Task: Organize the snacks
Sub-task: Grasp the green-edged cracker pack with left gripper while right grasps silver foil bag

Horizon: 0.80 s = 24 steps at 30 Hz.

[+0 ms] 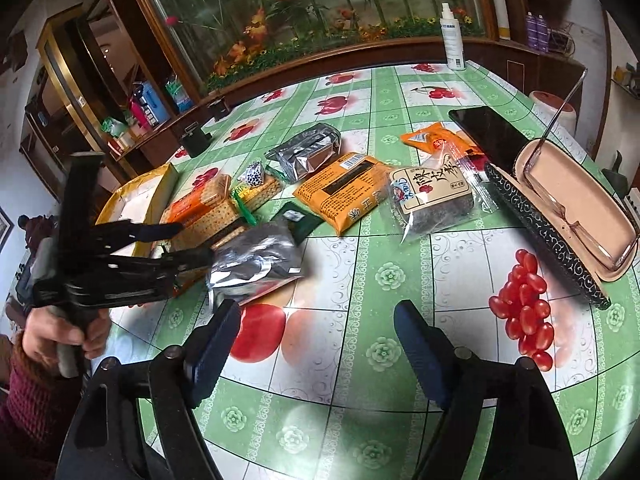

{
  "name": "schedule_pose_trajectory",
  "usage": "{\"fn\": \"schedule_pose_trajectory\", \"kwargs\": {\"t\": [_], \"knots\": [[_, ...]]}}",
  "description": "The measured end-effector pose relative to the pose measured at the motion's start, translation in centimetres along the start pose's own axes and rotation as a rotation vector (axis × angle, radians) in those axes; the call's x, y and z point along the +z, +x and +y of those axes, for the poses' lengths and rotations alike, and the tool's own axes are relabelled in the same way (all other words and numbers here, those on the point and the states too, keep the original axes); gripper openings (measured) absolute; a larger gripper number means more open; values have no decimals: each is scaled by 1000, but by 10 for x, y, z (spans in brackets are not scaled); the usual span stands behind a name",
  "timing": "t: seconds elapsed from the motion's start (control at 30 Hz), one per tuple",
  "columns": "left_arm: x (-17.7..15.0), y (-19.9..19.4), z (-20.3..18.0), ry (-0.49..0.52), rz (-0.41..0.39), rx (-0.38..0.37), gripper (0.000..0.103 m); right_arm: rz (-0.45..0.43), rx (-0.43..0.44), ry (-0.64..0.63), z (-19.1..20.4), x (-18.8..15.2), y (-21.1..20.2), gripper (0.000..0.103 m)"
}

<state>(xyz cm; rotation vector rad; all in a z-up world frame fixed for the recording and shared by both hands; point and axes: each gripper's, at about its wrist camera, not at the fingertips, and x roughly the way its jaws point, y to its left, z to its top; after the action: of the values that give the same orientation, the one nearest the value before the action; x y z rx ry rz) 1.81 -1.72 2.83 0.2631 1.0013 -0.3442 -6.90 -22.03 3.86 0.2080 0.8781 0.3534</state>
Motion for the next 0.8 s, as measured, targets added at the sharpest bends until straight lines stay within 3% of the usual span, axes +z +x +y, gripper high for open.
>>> {"fn": "schedule_pose_trajectory", "kwargs": {"t": [0.13,0.3,0.43,0.6,0.73,0.8], "knots": [[-14,-8,-4,-26,-37,9,47,2,5,-1,1,1,1,83],[-52,-33,2,-105,-61,-33,47,22,24,16,3,10,9,83],[-80,-49,7,-150,-74,-56,47,74,68,50,10,19,29,83],[-97,-58,10,-159,-93,-26,48,135,85,89,29,28,56,83],[-99,-56,17,-185,-88,-41,47,157,22,83,49,38,77,83],[-98,-55,16,-181,-89,-43,48,168,-69,21,61,40,88,83]]}}
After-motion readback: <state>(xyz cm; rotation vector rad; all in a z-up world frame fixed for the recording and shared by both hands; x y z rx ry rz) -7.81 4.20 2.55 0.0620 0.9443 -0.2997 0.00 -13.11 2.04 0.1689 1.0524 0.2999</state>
